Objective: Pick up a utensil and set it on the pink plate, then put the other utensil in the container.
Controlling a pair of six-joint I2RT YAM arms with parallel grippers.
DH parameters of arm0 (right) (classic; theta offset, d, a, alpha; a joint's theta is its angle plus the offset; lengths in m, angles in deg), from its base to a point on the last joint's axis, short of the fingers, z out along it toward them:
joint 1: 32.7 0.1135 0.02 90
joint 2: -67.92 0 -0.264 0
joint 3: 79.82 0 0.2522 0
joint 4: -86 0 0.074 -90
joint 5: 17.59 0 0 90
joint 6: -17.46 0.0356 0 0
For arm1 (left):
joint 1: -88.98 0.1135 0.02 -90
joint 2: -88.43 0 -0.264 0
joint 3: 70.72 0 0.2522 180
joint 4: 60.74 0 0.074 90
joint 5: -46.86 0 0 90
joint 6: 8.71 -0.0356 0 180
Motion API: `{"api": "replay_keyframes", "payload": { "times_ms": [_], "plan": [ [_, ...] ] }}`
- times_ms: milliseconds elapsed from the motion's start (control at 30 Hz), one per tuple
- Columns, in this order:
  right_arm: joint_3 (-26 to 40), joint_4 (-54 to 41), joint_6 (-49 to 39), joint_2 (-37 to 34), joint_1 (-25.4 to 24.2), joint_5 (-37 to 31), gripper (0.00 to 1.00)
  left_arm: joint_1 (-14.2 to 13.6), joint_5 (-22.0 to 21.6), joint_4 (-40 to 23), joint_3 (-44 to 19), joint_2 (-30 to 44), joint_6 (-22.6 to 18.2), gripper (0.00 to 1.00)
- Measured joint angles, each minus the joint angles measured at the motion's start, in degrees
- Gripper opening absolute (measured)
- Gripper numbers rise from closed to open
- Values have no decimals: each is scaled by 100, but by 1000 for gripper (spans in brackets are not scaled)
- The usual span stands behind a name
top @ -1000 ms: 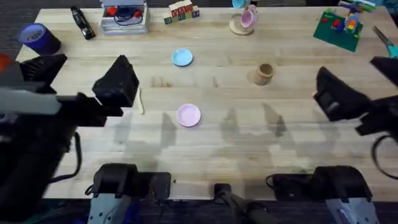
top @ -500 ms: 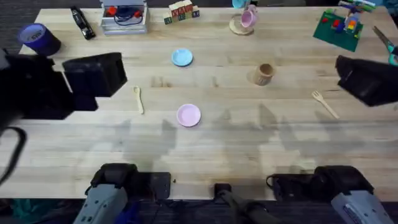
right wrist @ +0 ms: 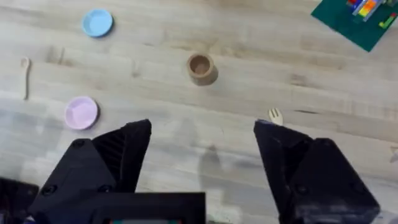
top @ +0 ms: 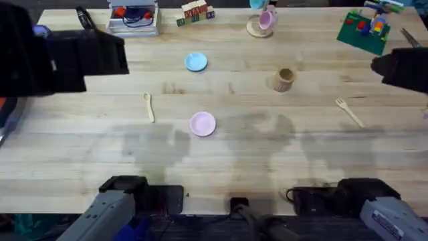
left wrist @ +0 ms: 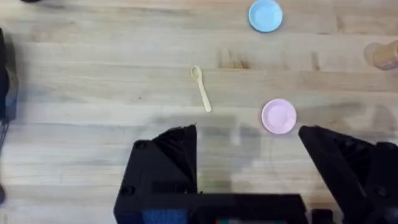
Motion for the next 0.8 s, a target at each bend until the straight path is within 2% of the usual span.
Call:
{"api": "replay_keyframes", "payload": {
  "times_ms": [267,633,800],
  "plan": [
    [67,-26,-72,-148,0,0,996,0,0,7,-13,404,2,995],
    [79,-36,-74,-148,0,-2,996,0,-8,-25,3,495,93,993],
    [79,-64,-76,-148,0,0,995,0,-206,16,612,478,241,994]
  ]
}}
